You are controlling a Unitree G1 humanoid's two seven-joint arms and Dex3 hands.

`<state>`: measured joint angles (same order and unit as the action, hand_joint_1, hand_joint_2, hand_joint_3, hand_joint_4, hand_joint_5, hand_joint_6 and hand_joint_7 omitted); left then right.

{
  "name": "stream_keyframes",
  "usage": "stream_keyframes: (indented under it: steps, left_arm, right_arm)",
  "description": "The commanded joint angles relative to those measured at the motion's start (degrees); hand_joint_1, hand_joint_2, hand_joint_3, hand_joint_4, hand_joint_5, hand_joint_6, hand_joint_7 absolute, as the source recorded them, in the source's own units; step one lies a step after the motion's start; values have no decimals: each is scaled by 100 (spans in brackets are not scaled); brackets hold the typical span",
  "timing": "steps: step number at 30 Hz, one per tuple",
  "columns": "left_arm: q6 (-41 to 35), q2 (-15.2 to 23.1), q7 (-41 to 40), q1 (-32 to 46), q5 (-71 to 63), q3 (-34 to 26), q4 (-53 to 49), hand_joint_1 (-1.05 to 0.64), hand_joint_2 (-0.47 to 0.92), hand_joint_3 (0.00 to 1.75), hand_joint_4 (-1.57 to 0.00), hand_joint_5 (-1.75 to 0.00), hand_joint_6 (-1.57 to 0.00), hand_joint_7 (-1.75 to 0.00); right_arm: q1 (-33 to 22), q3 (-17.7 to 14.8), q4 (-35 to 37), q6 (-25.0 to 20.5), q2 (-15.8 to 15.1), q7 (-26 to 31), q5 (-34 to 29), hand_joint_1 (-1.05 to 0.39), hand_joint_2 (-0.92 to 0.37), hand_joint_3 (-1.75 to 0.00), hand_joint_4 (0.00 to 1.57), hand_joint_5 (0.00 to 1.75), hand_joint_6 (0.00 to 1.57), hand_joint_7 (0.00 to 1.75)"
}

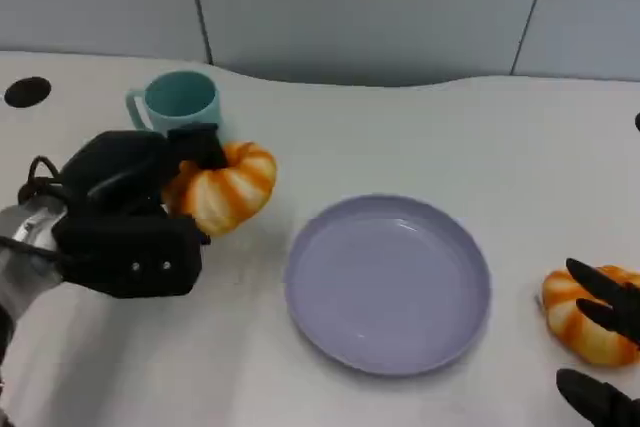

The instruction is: Grasp the bread from the table and place it into the plate.

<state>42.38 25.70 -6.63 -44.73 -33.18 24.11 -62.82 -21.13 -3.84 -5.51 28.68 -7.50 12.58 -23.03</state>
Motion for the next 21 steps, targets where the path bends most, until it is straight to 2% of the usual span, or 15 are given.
stream_keyframes:
  steps: [1,6,9,12,16,21]
  left_arm:
    - [444,97,270,-51,201,-132,287,-14,87,14,-73,-175,-50,-175]
    - [908,-195,1211,-240,624,-148,451,-16,89,12,-74,-175,-52,-175]
    - [1103,-416,1384,-374,589,-80,430,-19,91,11,-74,-175,-53,-175]
    - [1287,-683,1375,-622,290,166,265,-19,92,14,-77,-175,-53,-175]
    - [1368,-841,1302,-840,-14,395,41,-25,92,21,-76,-175,-52,-175]
    - [1167,-1262,946,-1052,-526,731,-273,-24,92,32,-83,-175,-59,-175]
  right_arm:
    - [4,-65,50,-23,-52,70,6,-35,-92,-33,81,1,60,0]
    - [46,-62,109,23,-47,92,35,-34,-92,-33,81,1,61,0]
    - [43,-60,105,8,-47,73,62,-34,-92,-32,83,1,61,1]
    - [23,-60,118,30,-56,57,93,-34,-92,-32,81,1,61,0]
    - [5,-57,112,24,-51,53,107,-35,-92,-32,82,1,61,0]
    - [-17,-48,110,55,-53,46,133,-35,-92,-32,81,0,61,0]
